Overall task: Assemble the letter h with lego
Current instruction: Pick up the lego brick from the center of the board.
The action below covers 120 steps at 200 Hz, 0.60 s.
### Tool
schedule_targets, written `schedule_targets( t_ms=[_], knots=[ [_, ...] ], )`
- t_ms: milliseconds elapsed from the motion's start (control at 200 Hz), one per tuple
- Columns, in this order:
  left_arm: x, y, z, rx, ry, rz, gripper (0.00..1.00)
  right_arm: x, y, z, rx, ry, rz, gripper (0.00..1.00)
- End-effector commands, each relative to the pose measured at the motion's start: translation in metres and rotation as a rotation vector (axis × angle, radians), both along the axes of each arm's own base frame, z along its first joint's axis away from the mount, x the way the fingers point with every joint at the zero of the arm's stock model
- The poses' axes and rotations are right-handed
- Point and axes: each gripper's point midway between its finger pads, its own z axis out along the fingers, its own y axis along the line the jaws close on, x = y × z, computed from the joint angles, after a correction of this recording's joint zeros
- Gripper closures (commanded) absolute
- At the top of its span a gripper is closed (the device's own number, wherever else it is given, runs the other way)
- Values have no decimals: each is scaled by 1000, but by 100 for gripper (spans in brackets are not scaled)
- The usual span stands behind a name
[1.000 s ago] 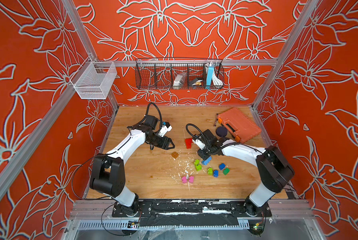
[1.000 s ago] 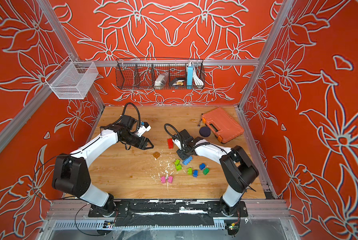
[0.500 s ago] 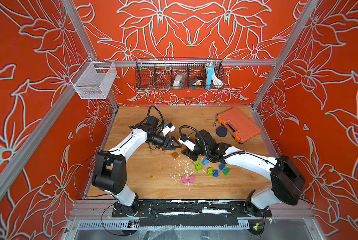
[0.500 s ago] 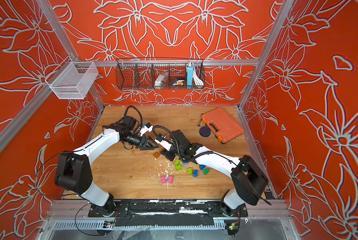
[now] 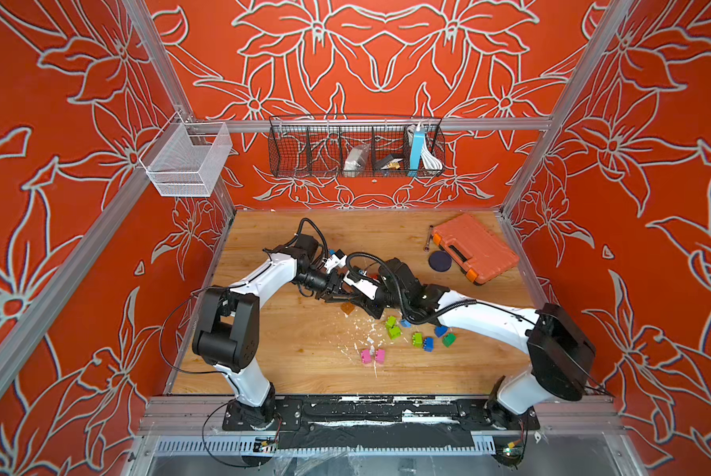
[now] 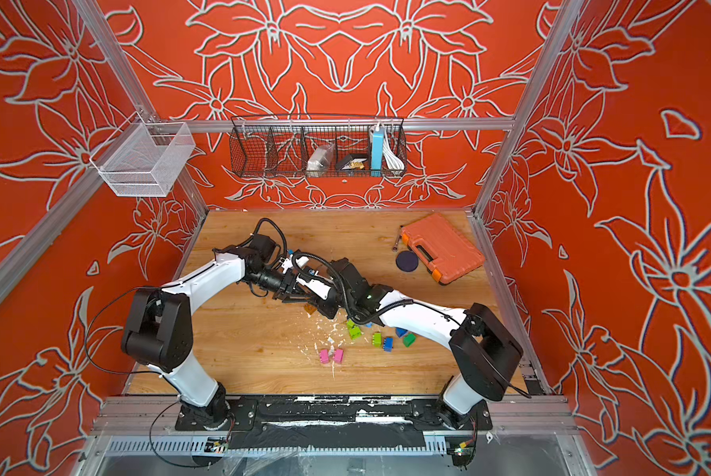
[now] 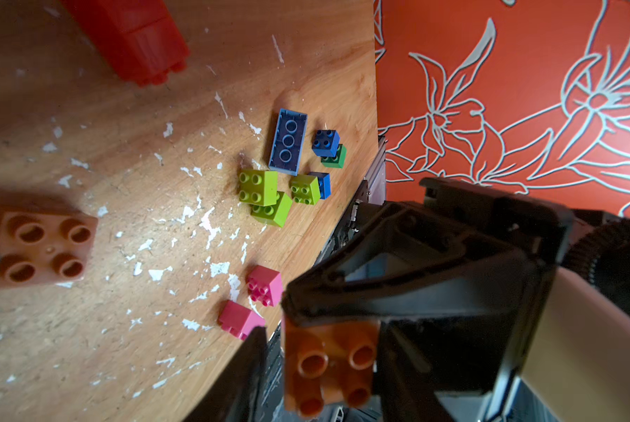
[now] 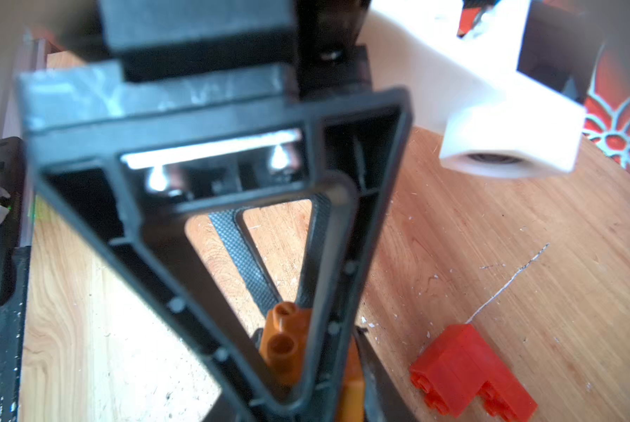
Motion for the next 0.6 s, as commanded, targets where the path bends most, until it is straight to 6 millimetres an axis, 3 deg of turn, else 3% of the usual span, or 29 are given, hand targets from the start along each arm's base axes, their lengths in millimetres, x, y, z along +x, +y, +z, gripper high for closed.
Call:
schedule_targets(
  t_ms=[0,160,260,485,595],
  knots=[
    [-4,-2,5,-9,8,-19,65,11,9,25,44,-71,-7,74],
    [-3,1,4,32,-49,-25,70,5,6,20,44,-47,5,65],
    [0,9,-10,164,-138,-45,70,-6,-3,14,46,-17,6,58],
    [16,21,-47,492,-416,-114,70,-31,-44,-12,-18,57,-40,46],
    [22,21,-60,596,-484,-155,70,-31,-64,-17,-13,81,-126,44]
  ],
)
